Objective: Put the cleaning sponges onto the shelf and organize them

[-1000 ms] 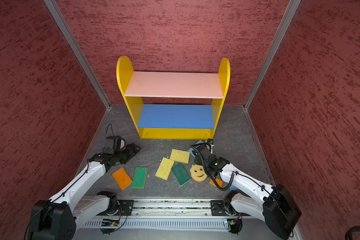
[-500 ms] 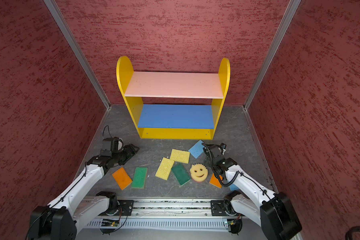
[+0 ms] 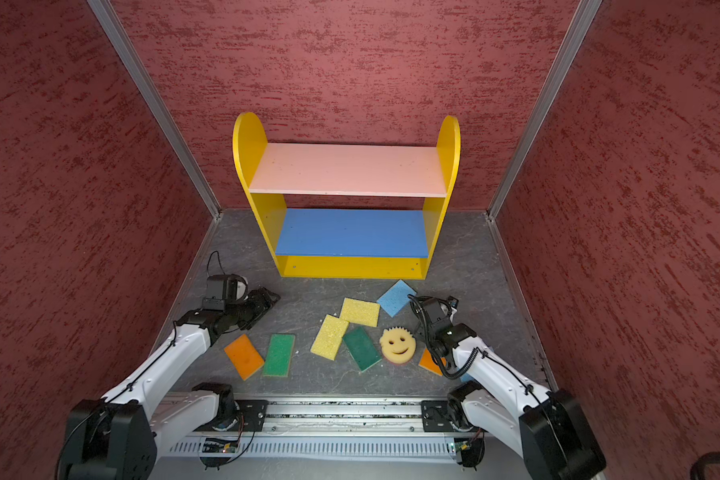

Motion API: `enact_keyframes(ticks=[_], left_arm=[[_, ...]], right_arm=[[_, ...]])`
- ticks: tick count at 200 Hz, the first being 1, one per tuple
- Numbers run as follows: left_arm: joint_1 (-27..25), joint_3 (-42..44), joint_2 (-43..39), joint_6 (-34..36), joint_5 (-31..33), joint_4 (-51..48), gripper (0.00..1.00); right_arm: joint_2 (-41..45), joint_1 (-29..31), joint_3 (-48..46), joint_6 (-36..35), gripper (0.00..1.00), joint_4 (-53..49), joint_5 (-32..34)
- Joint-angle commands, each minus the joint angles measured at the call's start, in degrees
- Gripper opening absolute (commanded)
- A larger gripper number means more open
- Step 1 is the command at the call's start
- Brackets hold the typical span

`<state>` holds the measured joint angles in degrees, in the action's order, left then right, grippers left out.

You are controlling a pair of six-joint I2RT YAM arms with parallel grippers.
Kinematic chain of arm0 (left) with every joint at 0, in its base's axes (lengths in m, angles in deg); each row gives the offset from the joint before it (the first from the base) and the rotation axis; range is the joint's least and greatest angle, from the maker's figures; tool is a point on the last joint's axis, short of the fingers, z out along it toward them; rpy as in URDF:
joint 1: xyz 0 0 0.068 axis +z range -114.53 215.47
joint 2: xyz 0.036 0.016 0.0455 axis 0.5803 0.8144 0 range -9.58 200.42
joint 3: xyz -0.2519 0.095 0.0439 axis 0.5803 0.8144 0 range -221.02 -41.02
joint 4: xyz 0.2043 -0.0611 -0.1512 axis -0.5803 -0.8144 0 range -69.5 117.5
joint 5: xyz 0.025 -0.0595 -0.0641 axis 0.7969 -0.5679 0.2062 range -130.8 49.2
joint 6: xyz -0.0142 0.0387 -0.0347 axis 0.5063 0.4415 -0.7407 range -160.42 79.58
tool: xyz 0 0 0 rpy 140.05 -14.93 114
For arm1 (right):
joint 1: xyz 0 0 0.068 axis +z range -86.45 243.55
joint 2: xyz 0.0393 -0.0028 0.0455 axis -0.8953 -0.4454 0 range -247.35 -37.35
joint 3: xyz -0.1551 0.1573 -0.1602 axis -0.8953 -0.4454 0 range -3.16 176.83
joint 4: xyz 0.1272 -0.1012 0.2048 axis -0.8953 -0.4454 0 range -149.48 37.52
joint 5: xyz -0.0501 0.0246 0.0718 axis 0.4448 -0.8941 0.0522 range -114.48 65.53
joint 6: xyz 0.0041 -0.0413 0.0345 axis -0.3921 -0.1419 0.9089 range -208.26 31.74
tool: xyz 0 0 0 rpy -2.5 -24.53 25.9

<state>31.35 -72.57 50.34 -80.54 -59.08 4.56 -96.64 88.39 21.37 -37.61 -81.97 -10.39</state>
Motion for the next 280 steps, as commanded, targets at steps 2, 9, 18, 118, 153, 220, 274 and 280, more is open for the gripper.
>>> enact_keyframes(ticks=[2, 9, 18, 118, 153, 220, 274, 280], left_arm=[[0.5, 0.7, -0.2, 0.5, -0.6, 1.1, 0.77], [0.5, 0.6, -0.1, 0.6, -0.1, 1.0, 0.77], [0.6, 0.5, -0.1, 0.3, -0.3, 0.8, 0.77], [1.1, 1.3, -3.6, 0.5, 0.4, -1.6, 0.78], [1.1, 1.3, -1.2, 0.2, -0.7, 1.3, 0.77], [-0.6, -0.3, 3.0, -1.6, -2.1, 4.0, 0.73], [-1.1, -1.6, 4.2, -1.2, -2.1, 3.4, 0.72], [-1.2, -1.7, 4.0, -1.2, -1.8, 3.4, 0.72]], right_arm=[[-3.0, -0.8, -0.8, 0.3, 0.59, 5.1, -0.3], [-4.0, -1.0, -0.3, -0.3, 0.59, 7.0, -0.1], [-5.5, -1.5, 0.9, -1.1, 0.59, 8.9, 0.3], [-7.8, -4.9, 12.1, -9.8, 0.61, 10.1, -0.4], [-1.6, -4.9, 8.3, -12.7, 0.52, 7.1, -3.3], [3.0, -4.9, 2.6, -7.0, 0.67, 0.9, -3.0], [-1.0, 2.4, 7.7, -12.1, 0.53, 2.9, -4.9], [-2.0, 4.7, 9.1, -13.2, 0.54, 2.7, -4.0]])
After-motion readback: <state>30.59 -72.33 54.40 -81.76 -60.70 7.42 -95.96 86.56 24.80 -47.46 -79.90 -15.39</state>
